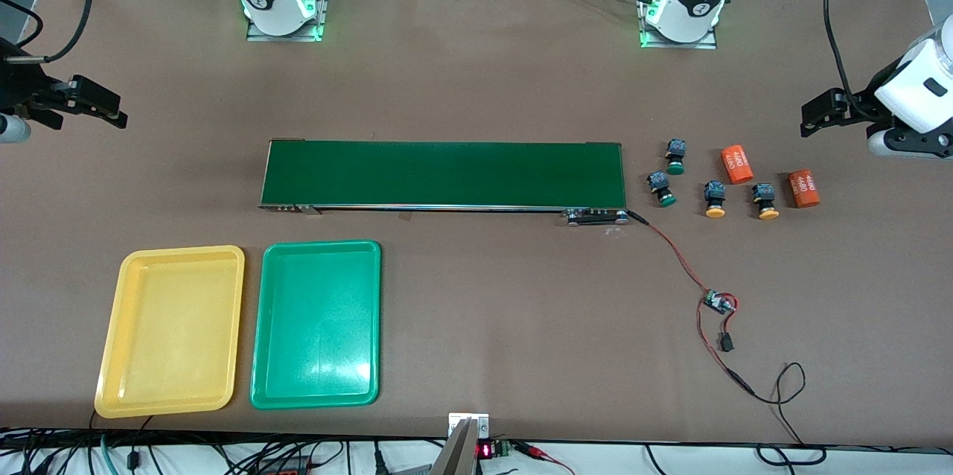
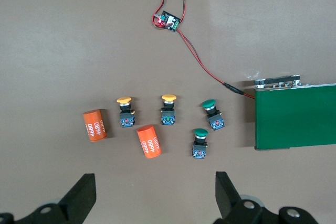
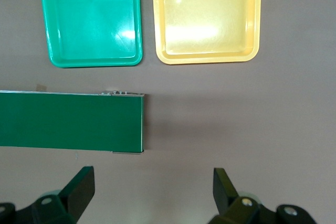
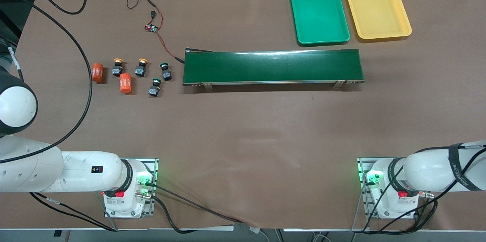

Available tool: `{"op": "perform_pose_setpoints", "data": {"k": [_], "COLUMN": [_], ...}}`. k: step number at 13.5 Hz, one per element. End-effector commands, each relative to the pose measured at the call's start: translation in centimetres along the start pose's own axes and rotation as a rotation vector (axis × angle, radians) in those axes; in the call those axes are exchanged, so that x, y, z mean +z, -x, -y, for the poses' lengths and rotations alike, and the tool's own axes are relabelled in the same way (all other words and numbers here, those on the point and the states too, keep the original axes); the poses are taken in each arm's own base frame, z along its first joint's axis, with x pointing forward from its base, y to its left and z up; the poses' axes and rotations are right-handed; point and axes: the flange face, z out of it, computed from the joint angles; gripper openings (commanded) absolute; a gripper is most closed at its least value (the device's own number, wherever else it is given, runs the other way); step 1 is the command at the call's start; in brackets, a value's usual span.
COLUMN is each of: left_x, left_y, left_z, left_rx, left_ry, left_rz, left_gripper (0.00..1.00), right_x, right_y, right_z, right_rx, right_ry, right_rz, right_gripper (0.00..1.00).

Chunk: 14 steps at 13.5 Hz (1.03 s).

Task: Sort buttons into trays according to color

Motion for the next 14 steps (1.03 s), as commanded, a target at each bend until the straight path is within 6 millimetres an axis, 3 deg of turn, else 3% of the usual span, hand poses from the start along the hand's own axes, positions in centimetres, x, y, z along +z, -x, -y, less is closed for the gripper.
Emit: {"op": "perform_pose_setpoints", "data": {"k": [1,10,12,14], "left_x": [-0.4,1.2,3.6,5.7], "left_y": [-0.3,-1.6,-2.8,-2.5], "left_z": [0.6,-0.1,0.0,0.5], "left_rx": [0.015,0.010,0.008,0.019], "left_ry": [-0.016,0.001,0.004,0.011], "left_rz": [0.008,0.036,0.083,0.170], "left_gripper": [1.00,1.00,1.00,1.00], "right_x": [-0.8,-0.8,-0.8,-0.8], "right_y": [0.6,0.6,0.5,0.5], "right_z": [0.1,0.0,0.0,0.0], "right_rx": [-0.007,-0.007,-0.007,-0.007], "right_ry": [0.010,0.011,0.013,0.015], "right_rz": [0.001,-0.001,-0.004,-0.006], "right_gripper": [1.00,1.00,1.00,1.00]}}
